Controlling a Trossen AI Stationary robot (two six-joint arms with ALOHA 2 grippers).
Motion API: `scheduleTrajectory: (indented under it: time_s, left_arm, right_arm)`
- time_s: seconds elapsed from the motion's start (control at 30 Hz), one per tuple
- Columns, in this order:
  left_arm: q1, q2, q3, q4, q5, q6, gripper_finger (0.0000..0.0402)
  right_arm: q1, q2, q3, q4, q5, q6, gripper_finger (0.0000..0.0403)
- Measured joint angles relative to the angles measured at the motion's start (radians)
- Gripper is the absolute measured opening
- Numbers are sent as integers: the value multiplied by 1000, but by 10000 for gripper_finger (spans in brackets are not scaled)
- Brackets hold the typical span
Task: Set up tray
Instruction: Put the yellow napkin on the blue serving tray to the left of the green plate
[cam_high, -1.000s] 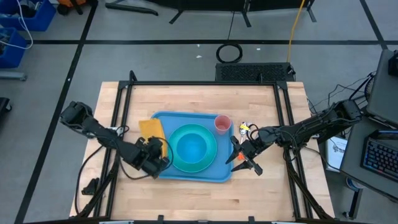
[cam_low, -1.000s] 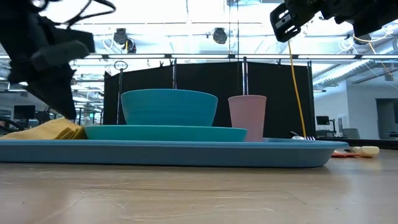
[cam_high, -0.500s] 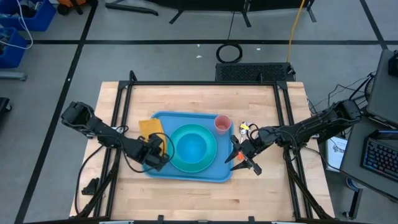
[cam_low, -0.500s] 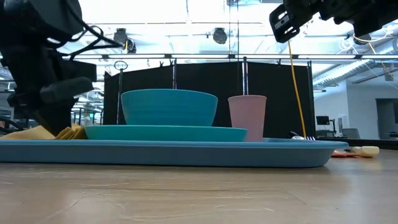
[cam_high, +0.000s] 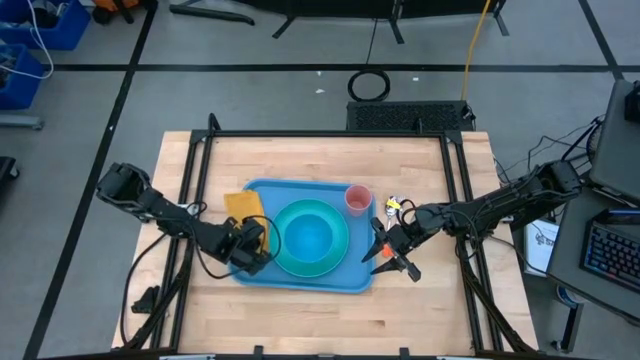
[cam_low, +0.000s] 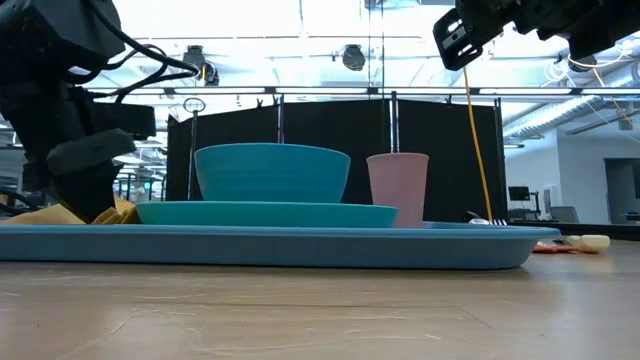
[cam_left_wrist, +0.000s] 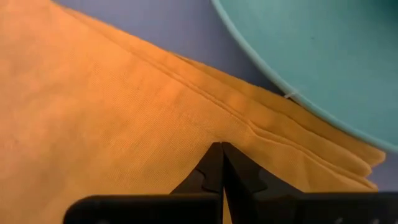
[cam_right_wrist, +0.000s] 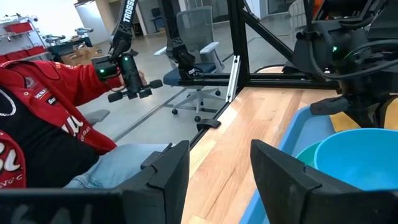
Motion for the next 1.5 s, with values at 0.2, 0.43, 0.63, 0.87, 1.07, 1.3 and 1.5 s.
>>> scheduleTrajectory:
  time_s: [0.2,0.43,0.63,0.87,1.07,1.3,1.5]
  left_arm:
    - [-16,1,0,15,22,120,1]
    - [-43,0,1,90,64,253,1]
    - [-74,-30,-2,94,74,315,1]
    - [-87,-105,-6,34,58,161,1]
    - [-127,-178,-5,42,-112,98,18]
    - [-129,-209,-3,-84,-194,-11,6]
    - [-47,-204,-3,-202,-151,-66,9]
  right_arm:
    - [0,0,0,0,1,0,160]
    - [0,0,0,-2,2,0,160]
    - [0,0,0,-4,2,-3,160]
    - [0,0,0,-4,2,-4,160]
    - [0,0,0,-4,2,-8,160]
    - [0,0,0,-4,3,-8,160]
    - [0,0,0,-4,40,-8,160]
